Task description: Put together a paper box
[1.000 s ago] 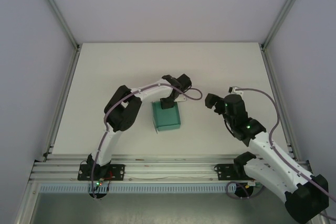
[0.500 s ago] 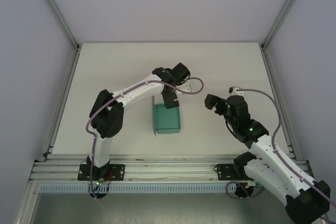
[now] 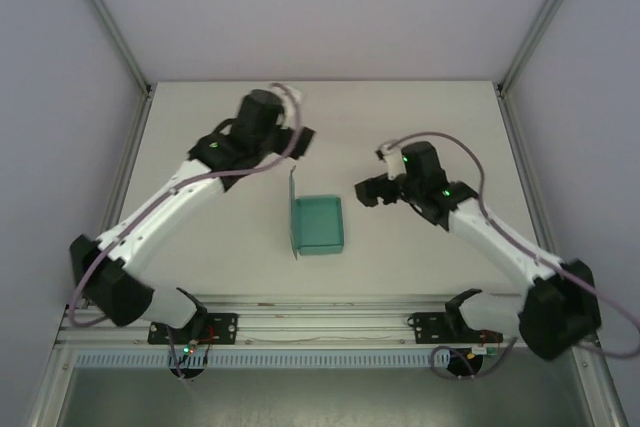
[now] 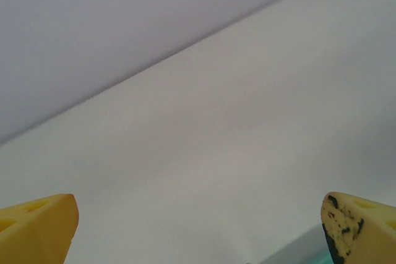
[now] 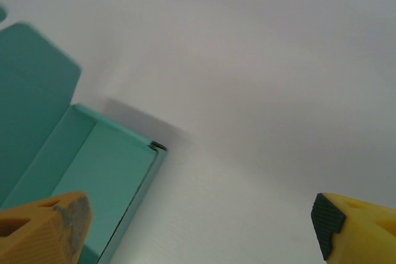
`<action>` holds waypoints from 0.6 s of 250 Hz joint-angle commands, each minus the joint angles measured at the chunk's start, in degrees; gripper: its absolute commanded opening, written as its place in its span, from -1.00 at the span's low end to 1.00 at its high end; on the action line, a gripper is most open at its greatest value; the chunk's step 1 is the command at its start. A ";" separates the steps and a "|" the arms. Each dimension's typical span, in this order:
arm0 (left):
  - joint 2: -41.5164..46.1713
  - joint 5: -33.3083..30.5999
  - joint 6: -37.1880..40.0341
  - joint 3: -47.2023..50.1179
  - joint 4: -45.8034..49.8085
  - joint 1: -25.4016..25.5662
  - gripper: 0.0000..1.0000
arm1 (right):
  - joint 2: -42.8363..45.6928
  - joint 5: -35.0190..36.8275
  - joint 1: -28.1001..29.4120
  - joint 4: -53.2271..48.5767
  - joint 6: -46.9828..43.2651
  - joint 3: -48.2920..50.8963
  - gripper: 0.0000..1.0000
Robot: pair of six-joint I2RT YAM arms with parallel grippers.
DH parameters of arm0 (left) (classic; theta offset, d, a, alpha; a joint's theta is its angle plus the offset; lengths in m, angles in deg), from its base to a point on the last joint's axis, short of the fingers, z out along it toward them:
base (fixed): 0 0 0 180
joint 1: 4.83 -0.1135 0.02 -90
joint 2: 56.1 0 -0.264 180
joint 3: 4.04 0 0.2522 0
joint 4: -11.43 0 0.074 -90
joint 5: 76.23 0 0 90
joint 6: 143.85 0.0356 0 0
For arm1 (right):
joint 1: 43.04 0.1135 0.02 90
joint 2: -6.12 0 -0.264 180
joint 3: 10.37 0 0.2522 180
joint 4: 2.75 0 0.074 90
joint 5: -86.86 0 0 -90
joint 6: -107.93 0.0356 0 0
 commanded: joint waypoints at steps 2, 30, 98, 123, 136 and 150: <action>3.07 2.83 -17.74 9.60 -2.92 -9.12 1.00 | -9.20 -10.48 3.10 -7.64 -24.49 -7.17 0.84; 6.20 3.64 -23.71 19.13 -4.61 -14.60 1.00 | -19.35 -10.72 5.95 -12.43 -31.21 -15.97 0.79; 12.30 2.84 -27.68 33.51 -8.25 -18.77 1.00 | -36.90 -8.98 9.42 -19.59 -33.61 -31.14 0.56; 13.95 3.23 -27.57 35.56 -8.63 -19.08 1.00 | -39.40 -6.01 10.39 -16.67 -31.38 -31.35 0.51; 14.50 3.82 -27.45 36.43 -9.22 -19.10 1.00 | -40.19 -4.23 10.50 -13.68 -28.98 -30.87 0.45; 14.97 4.11 -27.69 37.37 -10.15 -19.10 1.00 | -40.84 -2.21 10.56 -9.81 -25.83 -30.26 0.30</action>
